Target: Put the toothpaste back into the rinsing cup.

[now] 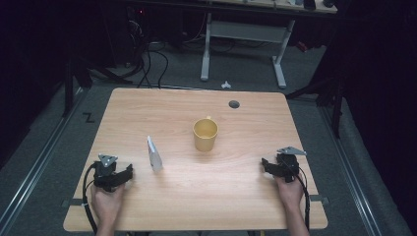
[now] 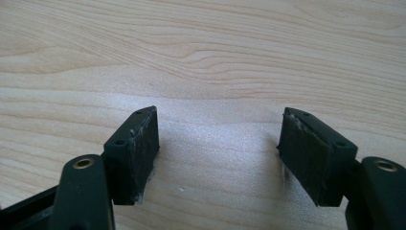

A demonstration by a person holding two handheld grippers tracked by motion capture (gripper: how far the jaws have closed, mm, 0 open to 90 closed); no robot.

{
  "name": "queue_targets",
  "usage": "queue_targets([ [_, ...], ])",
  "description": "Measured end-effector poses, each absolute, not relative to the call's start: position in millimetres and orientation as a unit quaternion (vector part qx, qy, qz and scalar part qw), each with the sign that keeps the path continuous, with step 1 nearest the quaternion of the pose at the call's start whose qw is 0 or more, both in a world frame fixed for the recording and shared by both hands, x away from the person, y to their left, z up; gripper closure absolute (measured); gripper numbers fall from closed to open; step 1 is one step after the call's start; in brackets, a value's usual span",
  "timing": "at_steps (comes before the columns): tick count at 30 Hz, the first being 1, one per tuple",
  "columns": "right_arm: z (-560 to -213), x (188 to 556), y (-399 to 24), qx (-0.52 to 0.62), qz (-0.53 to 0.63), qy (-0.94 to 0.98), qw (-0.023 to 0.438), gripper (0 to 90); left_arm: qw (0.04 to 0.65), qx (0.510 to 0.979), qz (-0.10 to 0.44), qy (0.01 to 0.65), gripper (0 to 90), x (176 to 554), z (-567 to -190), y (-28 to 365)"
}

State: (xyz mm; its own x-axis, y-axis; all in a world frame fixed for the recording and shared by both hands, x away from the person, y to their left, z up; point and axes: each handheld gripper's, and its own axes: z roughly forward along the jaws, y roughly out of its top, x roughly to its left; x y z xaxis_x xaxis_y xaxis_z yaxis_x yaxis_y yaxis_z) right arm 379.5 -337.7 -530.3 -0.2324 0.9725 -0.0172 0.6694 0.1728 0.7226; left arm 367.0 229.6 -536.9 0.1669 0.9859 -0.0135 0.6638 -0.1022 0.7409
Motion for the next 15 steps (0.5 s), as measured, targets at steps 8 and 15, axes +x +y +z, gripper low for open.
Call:
queue_targets([
  [8,-530.3,379.5,-337.7,0.567,0.304,0.724,0.25,30.4,0.314,0.698,0.255,0.59,28.1,367.3,-537.0,229.5],
  [15,-530.3,379.5,-337.7,0.567,0.303,0.724,0.25,30.4,0.315,0.7,0.254,0.589,27.4,367.5,-537.0,229.6],
])
